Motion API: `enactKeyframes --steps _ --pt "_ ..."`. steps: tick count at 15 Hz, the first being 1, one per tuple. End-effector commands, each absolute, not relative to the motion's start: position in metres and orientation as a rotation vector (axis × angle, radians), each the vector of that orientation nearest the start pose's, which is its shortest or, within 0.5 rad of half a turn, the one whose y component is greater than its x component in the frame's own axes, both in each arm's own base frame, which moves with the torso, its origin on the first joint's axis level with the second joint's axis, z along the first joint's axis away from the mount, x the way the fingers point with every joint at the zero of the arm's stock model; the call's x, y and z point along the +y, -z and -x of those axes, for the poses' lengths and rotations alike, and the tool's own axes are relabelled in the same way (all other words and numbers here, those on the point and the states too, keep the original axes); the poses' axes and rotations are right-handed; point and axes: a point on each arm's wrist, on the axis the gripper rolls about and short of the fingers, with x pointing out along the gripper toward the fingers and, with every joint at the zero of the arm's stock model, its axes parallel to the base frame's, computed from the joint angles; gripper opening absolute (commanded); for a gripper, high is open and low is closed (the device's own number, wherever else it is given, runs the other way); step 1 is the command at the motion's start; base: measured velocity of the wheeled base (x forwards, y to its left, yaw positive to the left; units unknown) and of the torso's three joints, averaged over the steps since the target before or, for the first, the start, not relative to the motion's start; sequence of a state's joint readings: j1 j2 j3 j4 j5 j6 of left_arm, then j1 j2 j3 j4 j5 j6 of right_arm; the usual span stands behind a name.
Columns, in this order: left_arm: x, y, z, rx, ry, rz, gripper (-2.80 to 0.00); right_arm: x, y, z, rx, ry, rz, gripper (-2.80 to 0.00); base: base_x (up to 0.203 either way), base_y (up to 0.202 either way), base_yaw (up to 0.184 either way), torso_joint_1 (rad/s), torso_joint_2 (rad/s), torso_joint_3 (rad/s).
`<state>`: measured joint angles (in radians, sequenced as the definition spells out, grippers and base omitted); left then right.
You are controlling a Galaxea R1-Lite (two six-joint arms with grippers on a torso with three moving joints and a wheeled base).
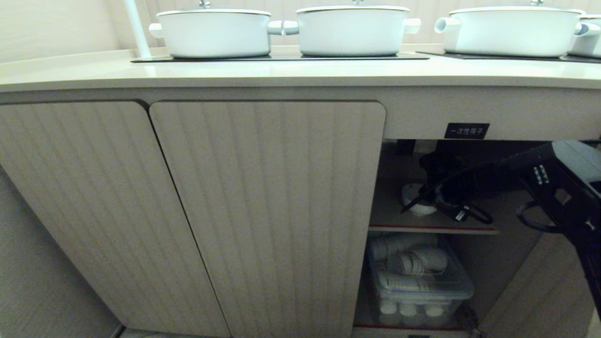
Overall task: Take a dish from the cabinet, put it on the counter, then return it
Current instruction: Put it back into the cabinet
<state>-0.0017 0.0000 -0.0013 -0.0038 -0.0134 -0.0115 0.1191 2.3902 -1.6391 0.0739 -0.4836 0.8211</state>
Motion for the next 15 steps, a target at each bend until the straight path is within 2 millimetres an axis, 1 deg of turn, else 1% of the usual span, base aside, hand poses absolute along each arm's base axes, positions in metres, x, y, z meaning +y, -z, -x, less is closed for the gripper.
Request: enactKeyframes --steps 1,9,12,15 --pt "0.000 -0.076 0.023 -0.006 0.015 0.012 -2.80 0.045 -0.069 -0.463 0.588 0.631 -0.505 0.00 0.000 0.000 0.000 0.000 0.00 0.000" --pt "0.000 -0.076 0.023 -0.006 0.015 0.012 -2.80 0.043 -0.068 -0.456 0.494 0.518 -0.343 0.00 0.000 0.000 0.000 0.000 0.00 0.000" --pt "0.000 -0.076 0.023 -0.006 0.015 0.012 -2.80 0.042 -0.064 -0.447 0.477 0.498 -0.306 0.00 0.000 0.000 0.000 0.000 0.00 0.000" --pt "0.000 -0.076 0.023 -0.006 0.015 0.012 -2.80 0.042 -0.066 -0.441 0.425 0.461 -0.259 0.00 0.000 0.000 0.000 0.000 0.00 0.000"
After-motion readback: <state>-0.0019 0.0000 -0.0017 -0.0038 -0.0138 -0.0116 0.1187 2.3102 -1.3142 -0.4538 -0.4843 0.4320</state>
